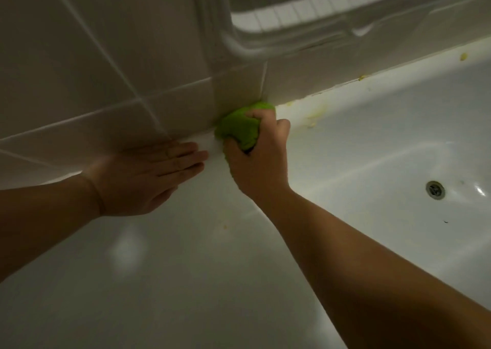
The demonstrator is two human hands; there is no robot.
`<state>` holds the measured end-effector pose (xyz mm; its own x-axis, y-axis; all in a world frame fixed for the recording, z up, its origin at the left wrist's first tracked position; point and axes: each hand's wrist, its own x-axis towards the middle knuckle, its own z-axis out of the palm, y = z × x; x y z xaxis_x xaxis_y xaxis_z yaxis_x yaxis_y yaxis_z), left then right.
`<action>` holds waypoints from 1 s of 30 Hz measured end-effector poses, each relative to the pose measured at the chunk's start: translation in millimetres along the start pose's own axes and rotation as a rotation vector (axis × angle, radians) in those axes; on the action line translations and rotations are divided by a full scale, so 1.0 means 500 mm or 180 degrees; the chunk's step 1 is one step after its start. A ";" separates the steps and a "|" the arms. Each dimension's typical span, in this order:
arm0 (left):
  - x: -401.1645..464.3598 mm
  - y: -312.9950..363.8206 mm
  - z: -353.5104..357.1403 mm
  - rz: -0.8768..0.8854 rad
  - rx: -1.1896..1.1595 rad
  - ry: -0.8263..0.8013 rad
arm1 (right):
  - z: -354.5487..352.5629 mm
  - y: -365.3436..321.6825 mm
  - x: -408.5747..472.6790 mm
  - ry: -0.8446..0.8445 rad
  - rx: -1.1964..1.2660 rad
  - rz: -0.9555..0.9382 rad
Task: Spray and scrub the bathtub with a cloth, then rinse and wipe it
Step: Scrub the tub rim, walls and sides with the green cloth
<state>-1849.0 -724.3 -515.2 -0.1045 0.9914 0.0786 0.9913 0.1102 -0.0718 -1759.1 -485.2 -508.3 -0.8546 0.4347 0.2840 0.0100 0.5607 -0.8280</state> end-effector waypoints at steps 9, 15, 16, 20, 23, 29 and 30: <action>0.030 0.005 -0.003 -0.0019 0.0033 0.0071 | -0.171 0.121 0.136 0.0762 -0.0526 0.1088; 0.100 0.014 0.003 -0.0102 0.0053 0.0189 | -0.076 0.067 0.058 0.0277 -0.0370 0.0439; 0.113 0.015 0.006 -0.0101 0.0067 0.0187 | -0.077 0.067 0.055 0.0024 -0.0298 0.0257; 0.155 0.017 0.013 -0.0117 0.0044 0.0127 | -0.167 0.120 0.113 -0.0323 -0.0555 -0.0050; 0.178 0.022 0.017 -0.0195 -0.0046 0.0180 | -0.247 0.172 0.175 0.0331 -0.0958 0.0674; 0.204 0.023 0.015 -0.0182 -0.0099 0.0182 | -0.191 0.141 0.144 0.0471 -0.0586 0.0726; 0.211 0.024 0.013 -0.0180 -0.0079 0.0196 | -0.174 0.131 0.120 0.0239 -0.0496 0.0453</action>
<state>-1848.9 -618.2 -514.3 -0.1561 0.9773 0.1430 0.9857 0.1634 -0.0407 -1764.6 -361.2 -503.3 -0.7978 0.5653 0.2097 0.2129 0.5895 -0.7793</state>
